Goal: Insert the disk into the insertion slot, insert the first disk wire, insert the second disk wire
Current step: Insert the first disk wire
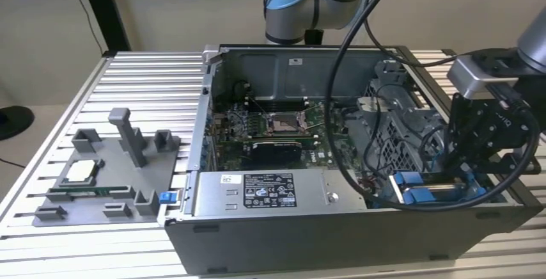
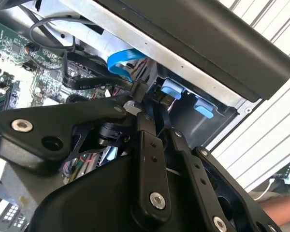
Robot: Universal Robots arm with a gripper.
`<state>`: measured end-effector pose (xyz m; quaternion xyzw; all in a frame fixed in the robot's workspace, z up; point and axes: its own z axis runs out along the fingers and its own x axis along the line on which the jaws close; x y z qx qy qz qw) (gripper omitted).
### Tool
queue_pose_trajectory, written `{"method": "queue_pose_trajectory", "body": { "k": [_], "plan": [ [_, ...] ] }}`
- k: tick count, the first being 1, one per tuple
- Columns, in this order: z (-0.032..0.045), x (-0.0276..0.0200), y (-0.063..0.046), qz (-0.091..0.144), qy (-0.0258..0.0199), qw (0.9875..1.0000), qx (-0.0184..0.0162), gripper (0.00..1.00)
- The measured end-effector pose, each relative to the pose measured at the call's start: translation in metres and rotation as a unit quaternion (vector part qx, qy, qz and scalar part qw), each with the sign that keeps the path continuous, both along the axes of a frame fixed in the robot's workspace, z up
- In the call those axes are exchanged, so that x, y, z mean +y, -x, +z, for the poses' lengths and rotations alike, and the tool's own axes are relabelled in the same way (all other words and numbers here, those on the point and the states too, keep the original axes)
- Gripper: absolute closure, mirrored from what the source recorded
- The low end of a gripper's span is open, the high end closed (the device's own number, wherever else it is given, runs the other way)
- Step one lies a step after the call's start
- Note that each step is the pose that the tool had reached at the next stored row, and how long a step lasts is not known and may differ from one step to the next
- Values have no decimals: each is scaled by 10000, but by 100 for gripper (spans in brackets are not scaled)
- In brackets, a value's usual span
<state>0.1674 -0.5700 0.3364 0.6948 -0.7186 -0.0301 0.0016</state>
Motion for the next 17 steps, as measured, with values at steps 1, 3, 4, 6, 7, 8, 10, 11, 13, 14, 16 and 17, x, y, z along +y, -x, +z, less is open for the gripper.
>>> {"method": "queue_pose_trajectory", "body": {
  "k": [1, 3, 4, 6, 7, 8, 10, 11, 13, 14, 16, 17],
  "plan": [
    [0, 0, 5, 0, 1, 10000, 0, 100],
    [-5, 0, 12, 0, 2, 10000, -10, 100],
    [-9, 0, 15, -1, 4, 10000, -21, 100],
    [-21, 0, 18, -1, 6, 10000, -52, 100],
    [-29, 0, 18, -1, 5, 10000, -65, 100],
    [-35, 0, 18, -1, 3, 10000, -72, 100],
    [-38, 0, 18, -1, 1, 10000, -76, 100],
    [-38, 0, 18, -1, 1, 10000, -77, 100],
    [-41, 1, 18, -1, -3, 10000, -77, 100],
    [-43, 0, 18, -1, -3, 10000, -77, 100],
    [-38, 0, 18, -1, -1, 10000, -77, 100],
    [-24, 0, 18, -1, -1, 10000, -76, 100]
  ]
}}
